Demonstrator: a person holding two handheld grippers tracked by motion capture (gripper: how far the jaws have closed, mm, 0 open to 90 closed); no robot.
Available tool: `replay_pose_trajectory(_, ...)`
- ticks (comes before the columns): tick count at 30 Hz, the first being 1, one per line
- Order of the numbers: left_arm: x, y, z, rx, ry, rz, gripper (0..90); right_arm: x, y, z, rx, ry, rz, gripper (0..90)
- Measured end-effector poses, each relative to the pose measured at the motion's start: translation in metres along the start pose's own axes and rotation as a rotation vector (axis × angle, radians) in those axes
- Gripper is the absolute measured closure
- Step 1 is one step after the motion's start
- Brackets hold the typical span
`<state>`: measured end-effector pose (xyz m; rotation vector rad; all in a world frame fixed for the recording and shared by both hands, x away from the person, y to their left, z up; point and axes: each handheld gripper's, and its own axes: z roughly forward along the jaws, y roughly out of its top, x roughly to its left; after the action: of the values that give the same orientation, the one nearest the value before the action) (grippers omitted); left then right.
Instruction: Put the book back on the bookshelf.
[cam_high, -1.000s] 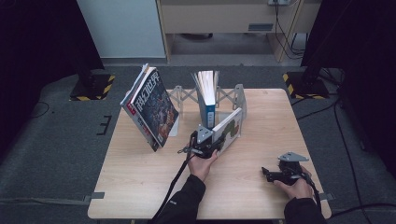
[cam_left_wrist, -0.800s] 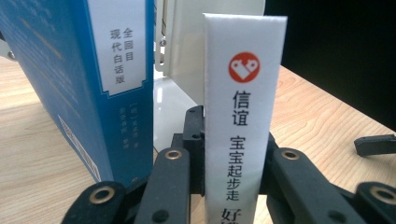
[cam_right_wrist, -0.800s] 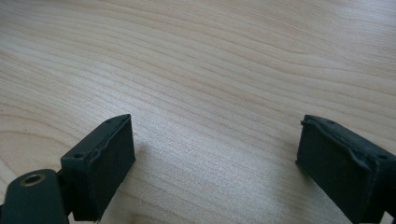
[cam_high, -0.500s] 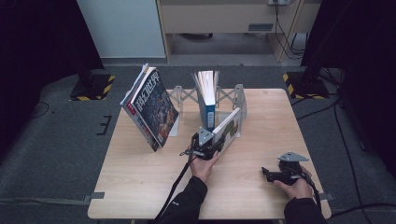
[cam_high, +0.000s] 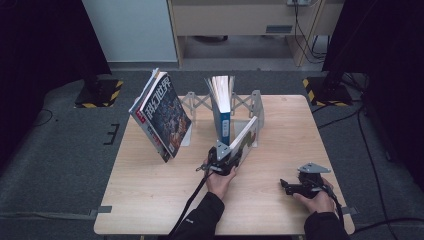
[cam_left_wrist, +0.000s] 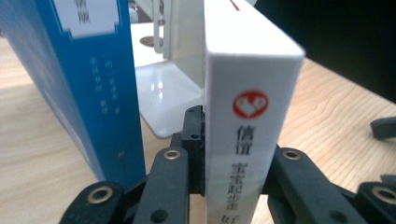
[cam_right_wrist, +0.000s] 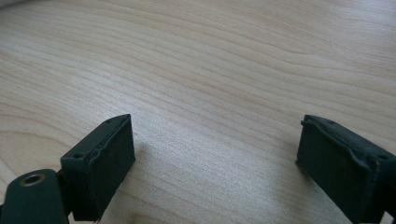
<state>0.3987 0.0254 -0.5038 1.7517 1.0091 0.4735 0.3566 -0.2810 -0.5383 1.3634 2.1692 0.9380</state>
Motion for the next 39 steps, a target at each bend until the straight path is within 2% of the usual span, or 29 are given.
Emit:
replay_pose_trajectory(2, 0.0, -0.003, -0.001, 0.0, 0.007, 0.004, 74.2, 0.0, 0.0, 0.0, 0.0, 0.0, 0.0, 11.5)
replay_pose_trajectory(5, -0.001, -0.008, -0.001, -0.009, 0.024, -0.013, 74.3, 0.0, 0.0, 0.0, 0.0, 0.0, 0.0, 11.5)
replay_pose_trajectory(10, -0.004, -0.008, 0.003, -0.018, 0.032, 0.0, 74.4, 0.0, 0.0, 0.0, 0.0, 0.0, 0.0, 11.5)
replay_pose_trajectory(15, -0.004, -0.009, 0.007, -0.03, 0.029, -0.017, 74.2, 0.0, 0.0, 0.0, 0.0, 0.0, 0.0, 11.5)
replay_pose_trajectory(18, -0.004, -0.009, 0.008, -0.036, 0.025, -0.013, 73.8, 0.0, 0.0, 0.0, 0.0, 0.0, 0.0, 11.4)
replay_pose_trajectory(25, -0.004, -0.011, 0.008, -0.042, -0.028, -0.014, 68.0, 0.0, 0.0, 0.0, 0.0, 0.0, 0.0, 11.4)
replay_pose_trajectory(29, -0.006, -0.015, 0.0, -0.057, -0.045, -0.011, 63.8, 0.0, 0.0, 0.0, 0.0, 0.0, 0.0, 11.4)
replay_pose_trajectory(32, -0.005, -0.018, -0.006, -0.057, -0.053, 0.007, 59.7, 0.0, 0.0, 0.0, 0.0, 0.0, 0.0, 11.4)
replay_pose_trajectory(35, -0.003, -0.02, -0.015, -0.065, -0.07, 0.013, 62.6, 0.0, 0.0, 0.0, 0.0, -0.001, 0.0, 11.4)
replay_pose_trajectory(39, -0.002, -0.018, -0.019, -0.049, -0.071, 0.02, 67.1, 0.0, 0.0, 0.0, 0.0, 0.0, 0.0, 11.4)
